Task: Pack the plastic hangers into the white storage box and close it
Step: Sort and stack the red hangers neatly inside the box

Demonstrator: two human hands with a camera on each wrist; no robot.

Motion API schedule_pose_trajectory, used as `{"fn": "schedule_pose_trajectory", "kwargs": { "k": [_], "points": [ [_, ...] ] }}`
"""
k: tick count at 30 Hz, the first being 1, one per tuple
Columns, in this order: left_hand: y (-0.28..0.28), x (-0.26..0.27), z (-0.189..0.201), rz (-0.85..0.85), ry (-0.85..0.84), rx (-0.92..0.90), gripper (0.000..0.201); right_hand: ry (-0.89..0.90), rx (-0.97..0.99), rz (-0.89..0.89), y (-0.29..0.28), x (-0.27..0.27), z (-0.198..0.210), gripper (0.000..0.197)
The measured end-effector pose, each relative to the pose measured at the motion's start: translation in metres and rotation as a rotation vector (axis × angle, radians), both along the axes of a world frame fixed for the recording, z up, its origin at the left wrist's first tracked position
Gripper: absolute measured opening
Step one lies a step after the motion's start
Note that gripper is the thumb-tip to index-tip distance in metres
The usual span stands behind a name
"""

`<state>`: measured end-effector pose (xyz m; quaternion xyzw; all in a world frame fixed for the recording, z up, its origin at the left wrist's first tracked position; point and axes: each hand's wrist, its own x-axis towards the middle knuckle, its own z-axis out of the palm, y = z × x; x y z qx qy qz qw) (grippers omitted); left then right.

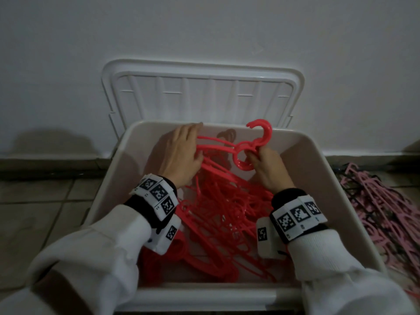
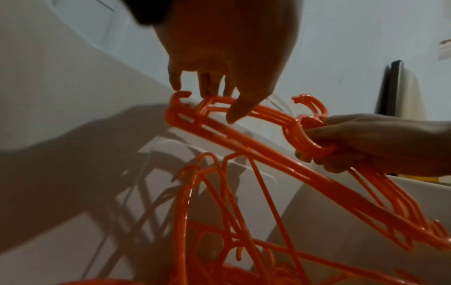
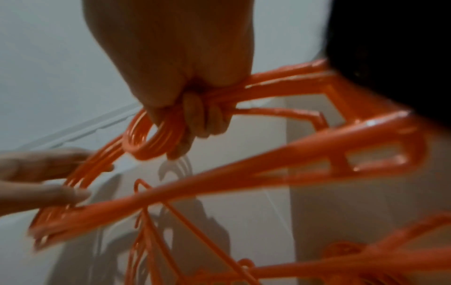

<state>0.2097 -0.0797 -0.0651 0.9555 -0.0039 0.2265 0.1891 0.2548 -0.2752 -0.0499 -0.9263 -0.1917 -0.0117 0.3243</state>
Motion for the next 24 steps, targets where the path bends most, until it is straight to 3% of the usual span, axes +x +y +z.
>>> {"fn": "schedule_pose_trajectory", "kwargs": {
  "k": [3,5,7,10,12,14,17,19,20,23,24],
  "points": [
    [-0.004,-0.004,0.007,0.115,-0.167,-0.162,0.038,-0.058,0.008,-0.118,-0.006,0.000,0.002,0.029],
    [-0.008,-0.010,0.014,0.155,-0.150,-0.239,0.024,-0.063,0.045,-0.157,-0.008,0.000,0.004,0.026],
    [-0.012,-0.013,0.016,0.149,0.044,-0.239,0.013,-0.040,0.066,-0.184,-0.009,-0.002,0.005,0.025],
    [-0.016,-0.014,-0.002,-0.008,0.430,-0.117,0.009,-0.042,0.078,-0.221,-0.008,-0.003,0.004,0.027],
    [-0.014,-0.010,-0.024,-0.006,0.595,-0.036,0.018,-0.067,0.120,-0.269,-0.008,-0.003,0.005,0.027],
    [-0.009,-0.004,-0.042,0.060,0.662,-0.054,0.043,-0.088,0.166,-0.318,-0.010,-0.003,0.007,0.028],
    [-0.004,0.000,-0.060,0.043,0.749,-0.342,0.089,-0.087,0.201,-0.334,-0.011,-0.004,0.010,0.029],
    [-0.002,0.006,-0.076,0.034,0.765,-0.487,0.098,-0.087,0.169,-0.306,-0.010,-0.005,0.010,0.030],
    [-0.002,0.008,-0.079,0.039,0.749,-0.474,0.089,-0.086,0.155,-0.298,-0.009,-0.005,0.009,0.030],
    [-0.004,0.001,-0.057,0.047,0.726,-0.376,0.032,-0.088,0.137,-0.293,-0.008,-0.004,0.010,0.030],
    [-0.004,0.000,-0.052,0.036,0.742,-0.323,0.022,-0.090,0.135,-0.294,-0.008,-0.004,0.011,0.029]
  ]
}}
